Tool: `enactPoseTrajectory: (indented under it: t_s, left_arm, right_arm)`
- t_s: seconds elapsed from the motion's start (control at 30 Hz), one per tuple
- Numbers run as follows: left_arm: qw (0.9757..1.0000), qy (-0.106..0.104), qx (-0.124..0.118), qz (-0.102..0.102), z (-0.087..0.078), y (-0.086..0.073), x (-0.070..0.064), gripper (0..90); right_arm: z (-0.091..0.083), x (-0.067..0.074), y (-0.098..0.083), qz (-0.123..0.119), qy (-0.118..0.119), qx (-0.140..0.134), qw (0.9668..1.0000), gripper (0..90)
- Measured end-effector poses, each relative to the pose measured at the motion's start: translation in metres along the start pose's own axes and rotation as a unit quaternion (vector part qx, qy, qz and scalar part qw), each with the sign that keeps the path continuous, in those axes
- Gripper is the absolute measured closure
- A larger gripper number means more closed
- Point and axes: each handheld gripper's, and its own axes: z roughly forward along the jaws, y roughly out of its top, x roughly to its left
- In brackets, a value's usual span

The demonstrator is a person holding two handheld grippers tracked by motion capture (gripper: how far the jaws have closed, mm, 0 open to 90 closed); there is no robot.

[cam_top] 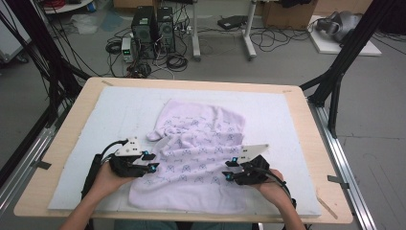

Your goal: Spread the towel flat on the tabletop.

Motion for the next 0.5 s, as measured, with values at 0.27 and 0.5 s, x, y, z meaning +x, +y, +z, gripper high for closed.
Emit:
enactPoseTrajectory:
  t_s: [0.27,0.5]
  left_arm:
    - [0.9986,-0.006,0.046,0.024,0.012,-0.004,-0.012,74.6]
    - [0.9998,0.005,0.013,0.011,-0.006,-0.010,-0.026,86.0]
  right_arm:
    - [0.021,0.004,-0.004,-0.009,-0.003,0.032,0.9994,76.3]
    - [0.013,0.019,-0.006,-0.014,0.010,0.012,0.9998,82.4]
